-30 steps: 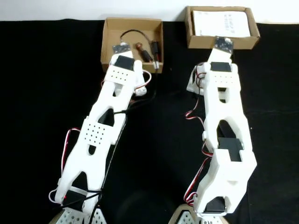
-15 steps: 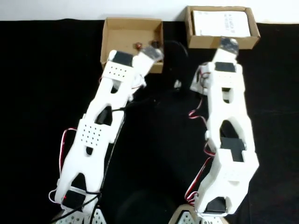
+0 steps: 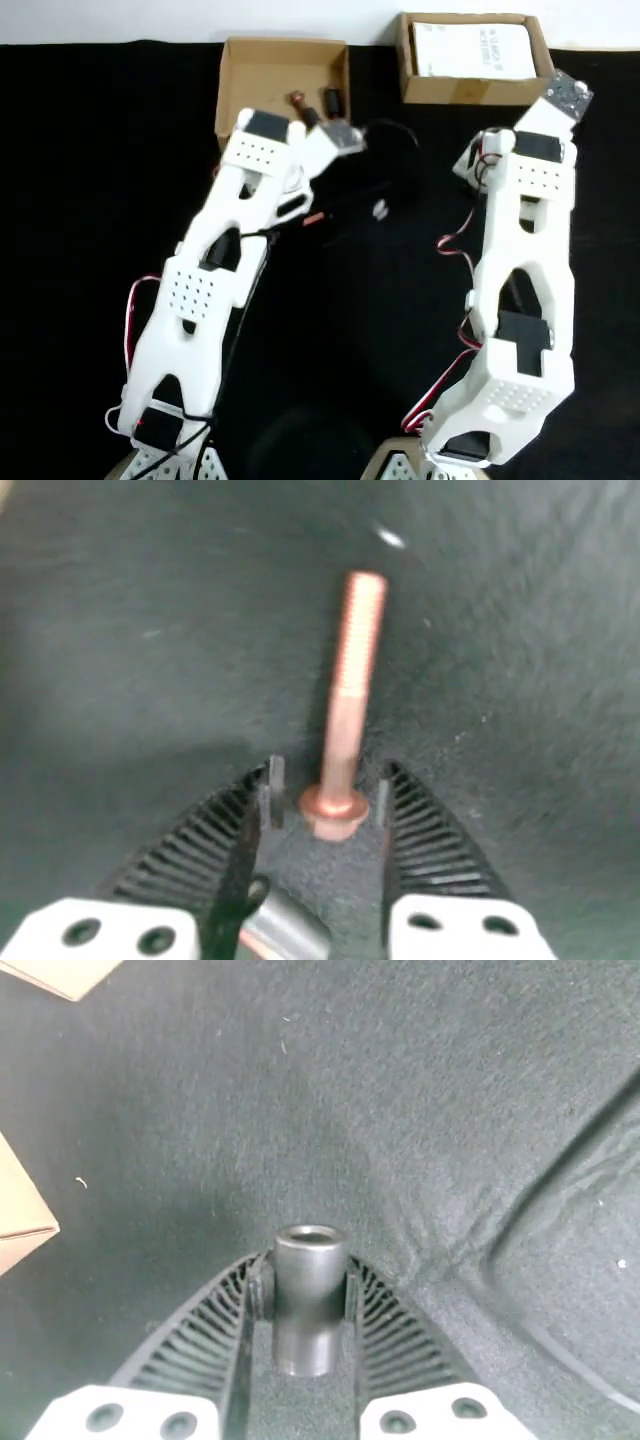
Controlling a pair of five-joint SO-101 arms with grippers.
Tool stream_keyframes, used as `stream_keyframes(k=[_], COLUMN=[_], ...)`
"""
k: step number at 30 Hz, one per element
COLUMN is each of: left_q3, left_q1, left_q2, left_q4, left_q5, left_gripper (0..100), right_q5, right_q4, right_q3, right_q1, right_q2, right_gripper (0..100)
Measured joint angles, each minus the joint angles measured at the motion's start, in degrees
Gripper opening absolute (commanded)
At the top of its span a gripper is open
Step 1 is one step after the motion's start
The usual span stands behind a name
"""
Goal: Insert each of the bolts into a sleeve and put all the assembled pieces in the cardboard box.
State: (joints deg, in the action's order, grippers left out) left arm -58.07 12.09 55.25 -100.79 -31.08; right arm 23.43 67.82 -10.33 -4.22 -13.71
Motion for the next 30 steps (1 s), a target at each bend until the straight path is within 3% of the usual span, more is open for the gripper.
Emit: stream_keyframes(k=[5, 13, 16, 20, 30], left_q3=[0.3, 13.3, 16.4, 17.9, 17.8], left_q1=[-0.5, 1.6, 2.7, 4.0, 2.4], left_q2=[-5.9, -15.3, -15.7, -15.6, -3.6], left_q4=[0.0, 0.0, 0.0, 0.6, 4.6], left_q5=[18.3, 70.8, 84.1, 89.2, 91.9], left_gripper=[18, 21, 21, 21, 21], right_q5=[0.0, 0.0, 0.0, 0.0, 0.0], right_q4=[0.0, 0.0, 0.0, 0.0, -0.7], right_q3=[0.0, 0.0, 0.0, 0.0, 0.0], right_q1=[0.1, 0.1, 0.1, 0.1, 0.1], right_q2=[1.0, 7.0, 8.9, 9.2, 9.2], right_gripper=[0.7, 0.7, 0.7, 0.7, 0.7])
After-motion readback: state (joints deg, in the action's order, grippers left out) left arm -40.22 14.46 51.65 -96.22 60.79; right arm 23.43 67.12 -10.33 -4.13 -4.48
